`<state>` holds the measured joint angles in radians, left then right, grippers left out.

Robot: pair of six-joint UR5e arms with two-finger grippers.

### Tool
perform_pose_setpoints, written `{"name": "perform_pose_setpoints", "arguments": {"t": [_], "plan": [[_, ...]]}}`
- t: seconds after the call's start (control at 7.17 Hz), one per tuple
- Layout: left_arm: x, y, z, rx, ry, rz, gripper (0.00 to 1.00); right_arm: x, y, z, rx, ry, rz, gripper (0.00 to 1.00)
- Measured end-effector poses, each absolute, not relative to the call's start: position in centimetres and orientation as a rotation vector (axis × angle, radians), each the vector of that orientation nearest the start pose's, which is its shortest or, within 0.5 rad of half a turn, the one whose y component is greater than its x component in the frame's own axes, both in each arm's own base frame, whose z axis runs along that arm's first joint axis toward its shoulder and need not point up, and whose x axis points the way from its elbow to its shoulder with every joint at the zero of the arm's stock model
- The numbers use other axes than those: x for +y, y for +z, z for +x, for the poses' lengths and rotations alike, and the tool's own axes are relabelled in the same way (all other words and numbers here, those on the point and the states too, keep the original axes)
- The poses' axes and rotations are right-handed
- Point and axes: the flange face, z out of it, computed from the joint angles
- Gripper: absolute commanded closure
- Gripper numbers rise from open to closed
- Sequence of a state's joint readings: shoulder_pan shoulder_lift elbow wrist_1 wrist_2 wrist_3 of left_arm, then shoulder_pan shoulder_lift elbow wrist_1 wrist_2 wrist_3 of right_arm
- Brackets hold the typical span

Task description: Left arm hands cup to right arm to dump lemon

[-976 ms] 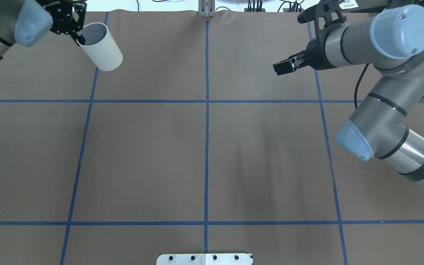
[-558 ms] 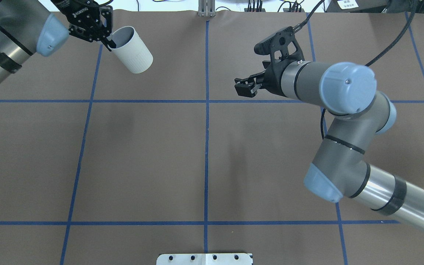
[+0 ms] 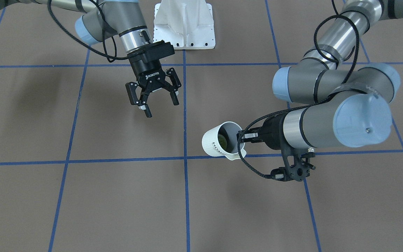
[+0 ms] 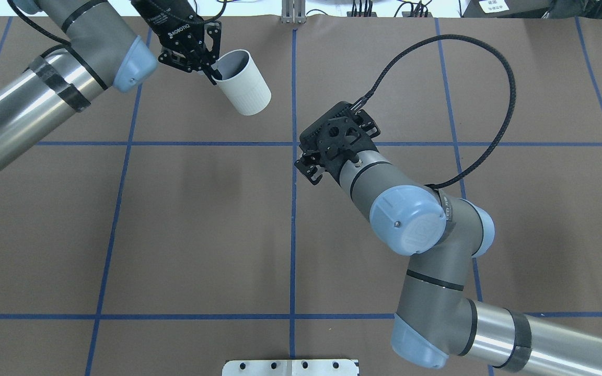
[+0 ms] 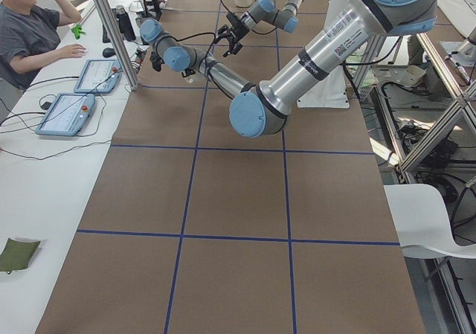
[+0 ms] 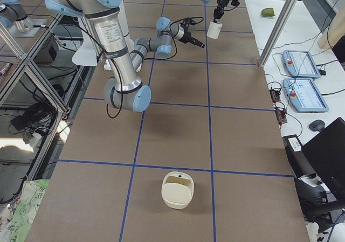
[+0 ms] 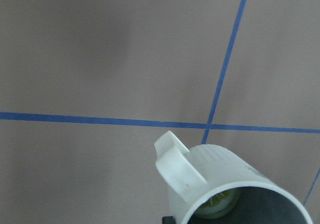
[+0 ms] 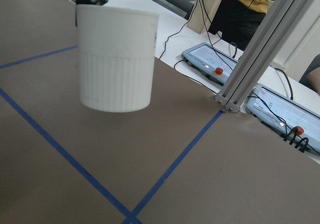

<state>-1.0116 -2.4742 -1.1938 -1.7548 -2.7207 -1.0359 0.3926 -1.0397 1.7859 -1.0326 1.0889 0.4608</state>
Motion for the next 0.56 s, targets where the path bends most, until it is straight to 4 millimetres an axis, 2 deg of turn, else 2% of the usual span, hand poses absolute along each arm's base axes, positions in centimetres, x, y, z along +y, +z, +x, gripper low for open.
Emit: {"name": "perform_pose_setpoints", "arguments": {"t": [0.28, 0.56], "plan": [[-67.8, 18.5, 38.4, 1.226, 0.018, -0.329, 1.0, -39.8, 18.4, -51.1, -0.591, -0.32, 1.171, 0.01], [-66.5, 16.9, 39.6, 1.271, 0.024, -0.318, 1.0, -39.8, 18.1, -51.5, -0.587, -0.321, 1.172, 0.01]]}}
